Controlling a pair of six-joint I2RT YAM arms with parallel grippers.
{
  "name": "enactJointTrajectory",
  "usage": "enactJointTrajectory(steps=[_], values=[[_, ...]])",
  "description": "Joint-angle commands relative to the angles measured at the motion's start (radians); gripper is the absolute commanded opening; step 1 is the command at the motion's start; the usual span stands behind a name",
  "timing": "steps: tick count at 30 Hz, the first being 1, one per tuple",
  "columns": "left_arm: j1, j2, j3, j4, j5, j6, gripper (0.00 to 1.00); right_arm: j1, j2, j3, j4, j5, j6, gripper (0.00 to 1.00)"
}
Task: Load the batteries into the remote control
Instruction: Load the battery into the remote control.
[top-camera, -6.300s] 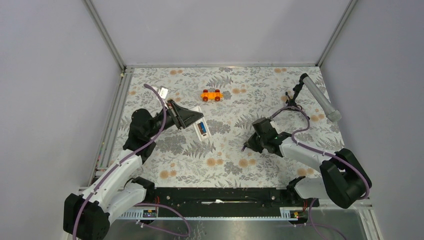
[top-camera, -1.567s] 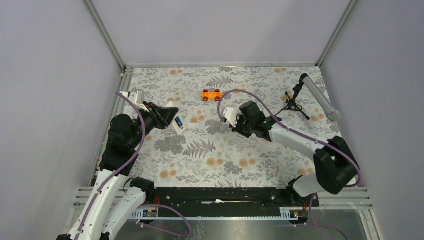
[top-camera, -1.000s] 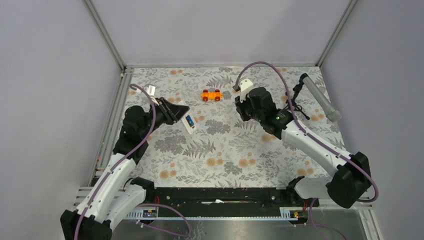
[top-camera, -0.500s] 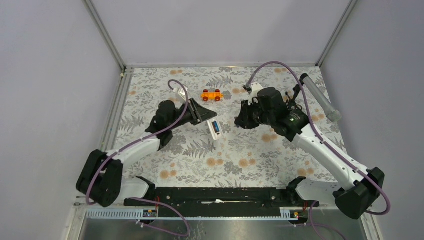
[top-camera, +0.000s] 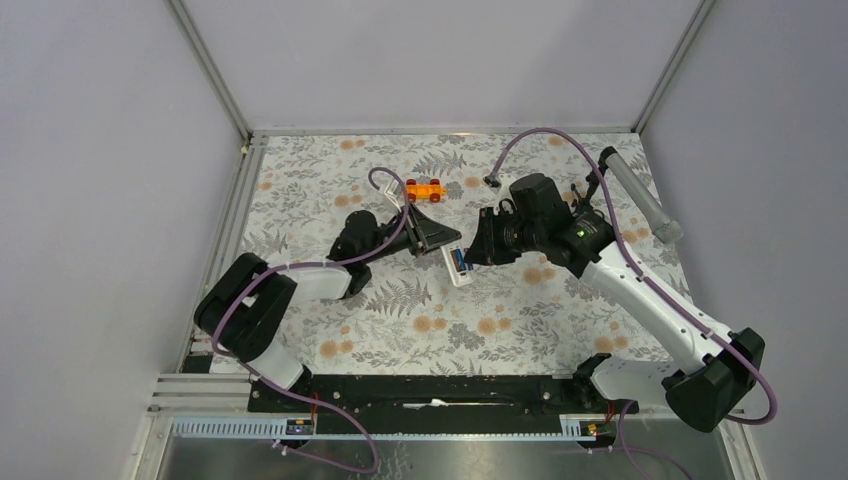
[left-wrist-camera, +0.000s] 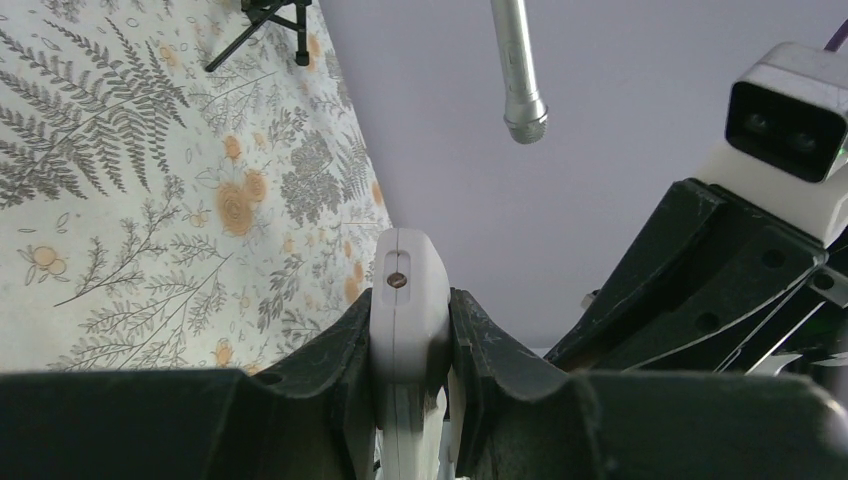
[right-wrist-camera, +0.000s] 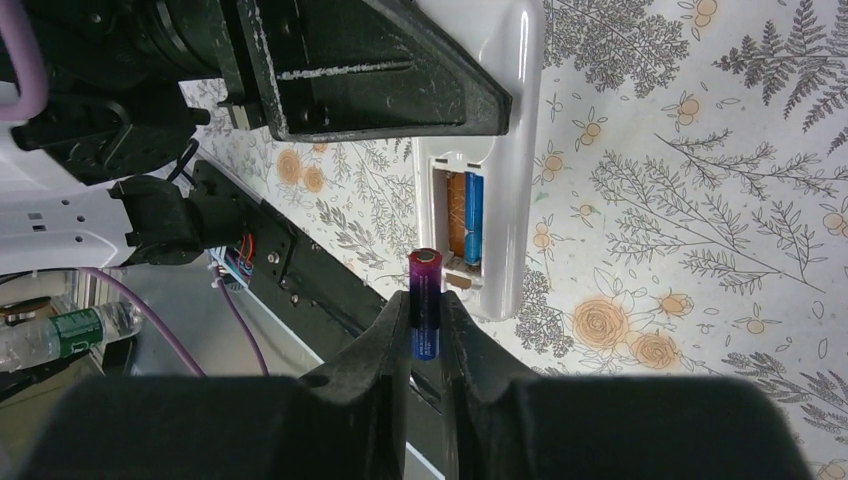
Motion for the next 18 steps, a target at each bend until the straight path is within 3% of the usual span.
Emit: enactJointTrajectory(steps=[1, 18], values=[[-0.010, 0.049, 0.012, 0.253, 0.015, -0.111, 0.00, 0.012, 0.005, 0.038, -0.010, 0.009, 0.009, 0.00], [-0.048, 0.086, 0.021, 0.257, -0.012, -0.108, 0.00, 0.036, 0.065, 0.045, -0.041, 0.069, -0.004, 0.00]])
